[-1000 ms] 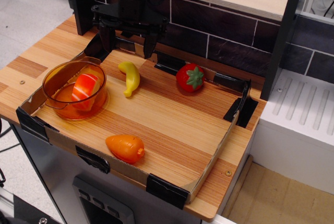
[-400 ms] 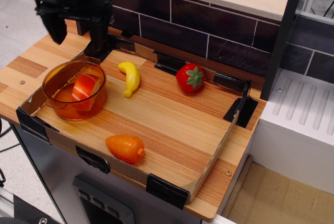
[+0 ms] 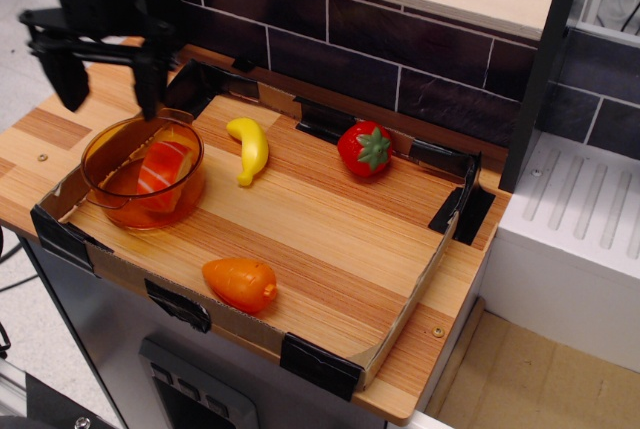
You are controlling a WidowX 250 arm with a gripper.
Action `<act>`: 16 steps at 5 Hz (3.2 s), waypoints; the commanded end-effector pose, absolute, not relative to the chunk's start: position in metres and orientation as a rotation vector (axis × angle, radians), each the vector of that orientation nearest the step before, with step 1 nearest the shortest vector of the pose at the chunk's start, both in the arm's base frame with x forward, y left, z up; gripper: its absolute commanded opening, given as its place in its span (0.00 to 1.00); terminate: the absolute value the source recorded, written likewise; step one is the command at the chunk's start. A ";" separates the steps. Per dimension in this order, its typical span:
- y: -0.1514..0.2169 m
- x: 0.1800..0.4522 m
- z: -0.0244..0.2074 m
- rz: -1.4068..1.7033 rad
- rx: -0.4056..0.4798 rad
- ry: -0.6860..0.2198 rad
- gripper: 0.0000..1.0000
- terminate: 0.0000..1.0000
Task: Take sushi out of pot
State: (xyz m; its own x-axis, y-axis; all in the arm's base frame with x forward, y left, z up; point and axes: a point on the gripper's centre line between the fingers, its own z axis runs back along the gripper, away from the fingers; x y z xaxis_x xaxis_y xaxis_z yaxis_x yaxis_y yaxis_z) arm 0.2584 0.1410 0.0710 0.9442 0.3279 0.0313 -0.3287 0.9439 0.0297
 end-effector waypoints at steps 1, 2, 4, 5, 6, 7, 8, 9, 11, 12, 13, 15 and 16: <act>0.132 0.263 0.062 0.379 0.025 -0.058 1.00 0.00; 0.130 0.262 0.055 0.394 0.034 -0.069 1.00 0.00; 0.129 0.261 0.041 0.435 0.038 -0.069 1.00 0.00; 0.132 0.261 0.033 0.437 0.058 -0.068 1.00 0.00; 0.134 0.262 0.026 0.429 0.066 -0.061 1.00 0.00; 0.135 0.263 0.021 0.416 0.084 -0.068 1.00 0.00; 0.135 0.261 0.021 0.406 0.081 -0.066 1.00 0.00; 0.137 0.261 0.027 0.412 0.079 -0.064 0.00 0.00; 0.144 0.257 0.070 0.468 0.109 -0.086 0.00 0.00; 0.142 0.256 0.109 0.472 0.094 -0.102 0.00 0.00; 0.119 0.254 0.129 0.423 0.094 -0.054 0.00 0.00; 0.042 0.245 0.115 0.163 0.066 -0.044 0.00 0.00; 0.014 0.242 0.095 0.097 0.049 -0.042 0.00 0.00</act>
